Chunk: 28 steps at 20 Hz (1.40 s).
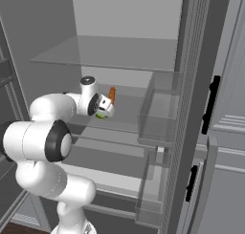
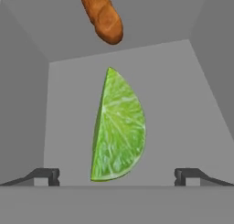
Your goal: Grab a lemon wedge from the fridge and one ice cube from the ice bowl, and put them in the glass of lemonade.
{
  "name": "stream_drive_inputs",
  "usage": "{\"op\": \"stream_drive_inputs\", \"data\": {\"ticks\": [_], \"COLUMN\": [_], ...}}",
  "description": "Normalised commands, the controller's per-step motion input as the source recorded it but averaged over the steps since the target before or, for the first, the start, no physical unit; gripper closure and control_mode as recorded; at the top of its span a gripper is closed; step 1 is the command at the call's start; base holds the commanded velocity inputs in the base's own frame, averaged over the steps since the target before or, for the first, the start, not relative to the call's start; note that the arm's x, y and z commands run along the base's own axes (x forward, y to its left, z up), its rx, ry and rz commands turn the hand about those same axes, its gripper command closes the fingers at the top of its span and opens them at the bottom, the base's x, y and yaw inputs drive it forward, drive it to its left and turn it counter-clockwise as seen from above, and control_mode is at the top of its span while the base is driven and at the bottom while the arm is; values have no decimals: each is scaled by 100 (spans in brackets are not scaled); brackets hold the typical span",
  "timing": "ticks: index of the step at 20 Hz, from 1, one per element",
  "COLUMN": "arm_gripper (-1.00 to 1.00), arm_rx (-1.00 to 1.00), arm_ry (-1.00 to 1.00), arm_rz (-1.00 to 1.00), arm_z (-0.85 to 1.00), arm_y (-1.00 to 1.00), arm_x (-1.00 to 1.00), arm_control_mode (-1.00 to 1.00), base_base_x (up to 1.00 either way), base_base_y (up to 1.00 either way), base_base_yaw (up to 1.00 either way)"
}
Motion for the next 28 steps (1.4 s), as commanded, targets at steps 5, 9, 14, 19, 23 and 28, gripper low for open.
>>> {"op": "stream_drive_inputs", "data": {"ticks": [5, 9, 14, 19, 23, 28], "arm_gripper": [-100, -100, -100, -100, -100, -100], "arm_rx": [-1, 0, 0, 0, 0, 0], "arm_ry": [0, 0, 0, 0, 0, 0], "arm_rz": [0, 0, 0, 0, 0, 0], "arm_z": [0, -3, -8, -18, -29, -16], "arm_y": [0, 0, 0, 0, 0, -6], "arm_x": [71, 9, -13, 2, 4, 0], "arm_control_mode": [-100, -100, -100, -100, -100, -100], "base_base_x": [0, 0, 0, 0, 0, 0], "base_base_y": [0, 0, 0, 0, 0, 0], "base_base_yaw": [0, 0, 0, 0, 0, 0]}}
